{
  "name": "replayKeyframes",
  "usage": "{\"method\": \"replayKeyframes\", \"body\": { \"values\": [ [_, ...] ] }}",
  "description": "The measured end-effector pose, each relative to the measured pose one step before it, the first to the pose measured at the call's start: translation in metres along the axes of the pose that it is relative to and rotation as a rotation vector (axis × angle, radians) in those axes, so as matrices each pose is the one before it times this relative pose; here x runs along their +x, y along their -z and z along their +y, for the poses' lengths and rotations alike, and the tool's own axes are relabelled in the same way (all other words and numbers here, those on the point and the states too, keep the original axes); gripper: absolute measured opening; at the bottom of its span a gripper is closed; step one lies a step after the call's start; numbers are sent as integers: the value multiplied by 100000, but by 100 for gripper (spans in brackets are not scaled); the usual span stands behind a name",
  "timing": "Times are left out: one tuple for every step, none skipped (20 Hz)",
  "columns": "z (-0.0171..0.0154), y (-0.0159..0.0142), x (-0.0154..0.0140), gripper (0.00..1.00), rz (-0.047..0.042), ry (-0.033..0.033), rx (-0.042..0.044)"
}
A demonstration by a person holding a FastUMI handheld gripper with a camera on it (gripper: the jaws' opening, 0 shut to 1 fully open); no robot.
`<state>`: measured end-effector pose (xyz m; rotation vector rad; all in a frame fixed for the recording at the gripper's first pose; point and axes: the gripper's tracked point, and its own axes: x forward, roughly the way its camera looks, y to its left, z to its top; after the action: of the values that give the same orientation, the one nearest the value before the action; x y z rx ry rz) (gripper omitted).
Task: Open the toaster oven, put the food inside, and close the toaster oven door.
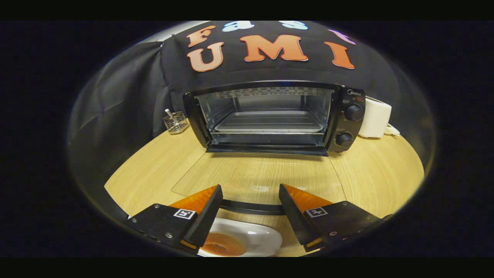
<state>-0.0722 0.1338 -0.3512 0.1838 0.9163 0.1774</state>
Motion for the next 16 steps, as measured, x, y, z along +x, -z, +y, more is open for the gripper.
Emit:
{"method": "replayKeyframes", "body": {
  "values": [
    [385, 179, -582, 88, -888, -1469, -433],
    [384, -31, -609, 88, -1305, -1570, -1136],
    [516, 161, -1123, 89, -1319, -1596, -1355],
    [621, 153, -834, 89, -845, -2273, -1426],
    [622, 275, -704, 89, -455, -2502, -811],
    [688, 448, -620, 90, 658, -2679, -501],
    [595, 776, -688, 90, 1149, -2345, -30],
    [224, 703, -528, 92, 1502, -1284, -76],
    [264, 926, -392, 92, 1819, -751, -779],
    [69, 799, -306, 92, 1231, -218, -1043],
    [117, 810, -269, 92, 1299, -58, -1281],
    [-39, 664, -115, 92, 1617, 45, -986],
    [151, 771, -61, 92, 1370, -373, -923],
    [97, 555, 3, 92, 1214, -542, -854],
    [236, 717, -33, 92, 1260, -450, -556],
    [157, 488, -118, 92, 993, -392, -540]
  ]
}}
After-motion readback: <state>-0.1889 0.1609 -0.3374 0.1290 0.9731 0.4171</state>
